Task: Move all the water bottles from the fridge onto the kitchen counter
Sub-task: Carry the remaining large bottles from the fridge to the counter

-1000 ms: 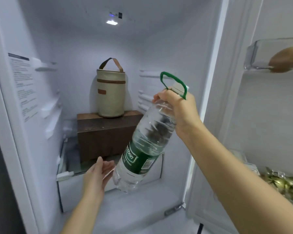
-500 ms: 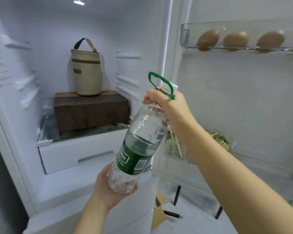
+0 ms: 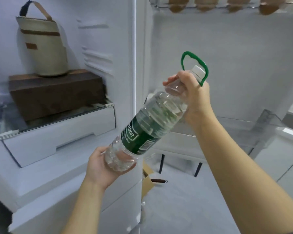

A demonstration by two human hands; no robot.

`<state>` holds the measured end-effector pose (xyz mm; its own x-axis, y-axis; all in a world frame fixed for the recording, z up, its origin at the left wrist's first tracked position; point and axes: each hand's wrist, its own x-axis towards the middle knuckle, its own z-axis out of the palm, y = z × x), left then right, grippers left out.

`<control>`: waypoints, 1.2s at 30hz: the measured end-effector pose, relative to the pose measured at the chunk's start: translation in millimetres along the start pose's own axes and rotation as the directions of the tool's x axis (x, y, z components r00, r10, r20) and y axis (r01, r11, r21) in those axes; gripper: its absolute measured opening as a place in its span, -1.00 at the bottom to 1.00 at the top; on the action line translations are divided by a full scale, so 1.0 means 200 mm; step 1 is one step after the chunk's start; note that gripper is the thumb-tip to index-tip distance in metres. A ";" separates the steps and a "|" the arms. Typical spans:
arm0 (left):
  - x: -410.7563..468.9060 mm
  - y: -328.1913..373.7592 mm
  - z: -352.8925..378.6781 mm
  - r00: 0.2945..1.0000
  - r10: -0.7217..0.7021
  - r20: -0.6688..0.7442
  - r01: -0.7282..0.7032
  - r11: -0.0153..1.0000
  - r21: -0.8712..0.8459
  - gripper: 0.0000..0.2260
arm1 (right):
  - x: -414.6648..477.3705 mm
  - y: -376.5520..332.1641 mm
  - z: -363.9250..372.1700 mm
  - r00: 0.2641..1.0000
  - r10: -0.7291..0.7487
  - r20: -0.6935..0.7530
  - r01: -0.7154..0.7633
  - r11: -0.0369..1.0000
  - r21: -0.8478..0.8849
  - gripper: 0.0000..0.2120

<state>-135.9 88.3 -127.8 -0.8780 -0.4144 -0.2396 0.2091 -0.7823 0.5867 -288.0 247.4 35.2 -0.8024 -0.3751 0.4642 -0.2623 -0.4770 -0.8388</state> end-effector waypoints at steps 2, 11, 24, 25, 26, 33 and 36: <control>0.03 -0.02 -0.01 1.000 0.014 -0.027 -0.013 0.998 0.054 -0.58 | -0.01 0.01 -0.03 0.996 0.033 -0.088 -0.031 0.999 0.021 -0.84; 0.14 -0.15 0.02 0.952 -0.298 0.066 0.270 0.923 0.274 -0.54 | -0.17 -0.05 -0.31 0.995 -0.063 -0.081 0.061 0.998 -0.017 -0.69; 0.03 -0.86 0.54 0.951 -0.163 0.263 0.086 0.956 0.280 -0.78 | -0.61 -0.33 -1.20 0.835 -0.061 -0.546 0.135 0.986 0.096 -0.93; 0.01 -0.94 0.59 0.957 -0.147 0.249 0.067 0.950 0.304 -0.80 | -0.66 -0.37 -1.28 0.819 -0.068 -0.570 0.140 0.987 0.082 -0.93; -0.02 -1.02 0.64 0.959 -0.139 0.247 0.054 0.945 0.322 -0.80 | -0.71 -0.40 -1.35 0.803 -0.074 -0.591 0.150 0.985 0.080 -0.90; -0.17 -1.49 0.89 0.951 -0.186 0.248 0.080 0.920 0.383 -0.78 | -1.02 -0.61 -1.82 0.716 -0.089 -0.693 0.149 0.988 0.027 -0.85; -0.22 -1.66 0.98 0.939 -0.235 0.250 0.113 0.899 0.422 -0.82 | -1.13 -0.68 -1.97 0.665 -0.099 -0.740 0.152 0.988 0.004 -0.84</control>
<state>-250.8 457.9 -159.6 -0.9815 -0.0889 -0.1694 -0.0927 -0.5538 0.8275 -282.5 711.1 -67.4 -0.9046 0.3860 0.1810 -0.3785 -0.5318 -0.7575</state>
